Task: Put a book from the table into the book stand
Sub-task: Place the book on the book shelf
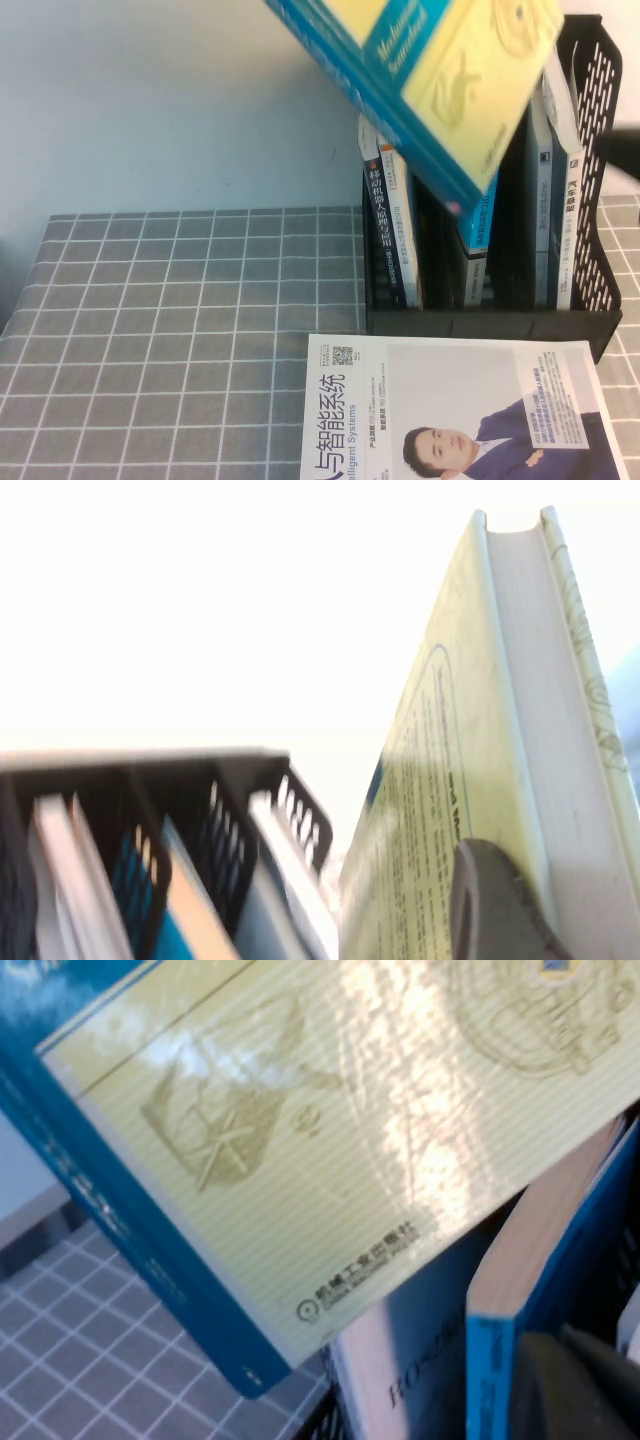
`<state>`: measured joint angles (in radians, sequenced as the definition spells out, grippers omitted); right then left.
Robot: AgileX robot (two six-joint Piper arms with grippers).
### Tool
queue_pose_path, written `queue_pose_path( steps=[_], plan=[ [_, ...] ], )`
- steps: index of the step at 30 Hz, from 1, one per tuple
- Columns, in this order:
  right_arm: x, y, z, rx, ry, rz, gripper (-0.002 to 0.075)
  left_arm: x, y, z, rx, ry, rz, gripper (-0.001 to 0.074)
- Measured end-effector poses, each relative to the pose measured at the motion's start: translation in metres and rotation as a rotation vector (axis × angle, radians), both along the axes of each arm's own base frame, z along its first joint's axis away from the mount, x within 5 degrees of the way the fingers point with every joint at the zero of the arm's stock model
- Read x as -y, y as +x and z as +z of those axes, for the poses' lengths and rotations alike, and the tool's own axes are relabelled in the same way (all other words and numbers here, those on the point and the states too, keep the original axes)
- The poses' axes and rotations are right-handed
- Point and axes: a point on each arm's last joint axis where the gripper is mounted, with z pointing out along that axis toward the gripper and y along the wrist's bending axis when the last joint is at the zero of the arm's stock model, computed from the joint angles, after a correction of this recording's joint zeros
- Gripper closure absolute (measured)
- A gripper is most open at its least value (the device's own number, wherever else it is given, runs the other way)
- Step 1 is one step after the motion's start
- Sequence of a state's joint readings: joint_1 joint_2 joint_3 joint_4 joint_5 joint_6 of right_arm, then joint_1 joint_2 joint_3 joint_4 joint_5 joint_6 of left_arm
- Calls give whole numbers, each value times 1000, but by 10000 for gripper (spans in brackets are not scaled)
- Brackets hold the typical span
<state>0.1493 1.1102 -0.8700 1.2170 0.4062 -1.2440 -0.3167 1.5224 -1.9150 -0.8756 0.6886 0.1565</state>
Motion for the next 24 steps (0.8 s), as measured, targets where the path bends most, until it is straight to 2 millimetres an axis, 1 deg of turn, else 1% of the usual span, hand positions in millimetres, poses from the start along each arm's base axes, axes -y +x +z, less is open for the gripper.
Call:
queue_pose_path(
  steps=[2,4,8,10,15,19,22,24],
  plan=[
    [3,10,15,20,20,-18,729,-3,-5,13,54,2,18,541],
    [6,27,24,4,39,-13,729,-6,-10,21,92,-1,34,541],
    [9,72,23,-79,69,25,729,-8,-13,27,110,-13,43,541],
    [8,96,17,-120,70,51,729,-8,-14,26,109,-8,41,541],
    [5,140,6,-165,67,89,729,-9,-13,26,116,1,56,541],
    [6,165,1,-212,16,73,729,-11,-11,30,140,-25,87,542],
    [6,175,-8,-284,-46,97,729,-11,-10,30,146,-32,95,542],
    [7,178,-14,-329,-99,126,729,-12,-10,31,147,-33,96,542]
  ],
)
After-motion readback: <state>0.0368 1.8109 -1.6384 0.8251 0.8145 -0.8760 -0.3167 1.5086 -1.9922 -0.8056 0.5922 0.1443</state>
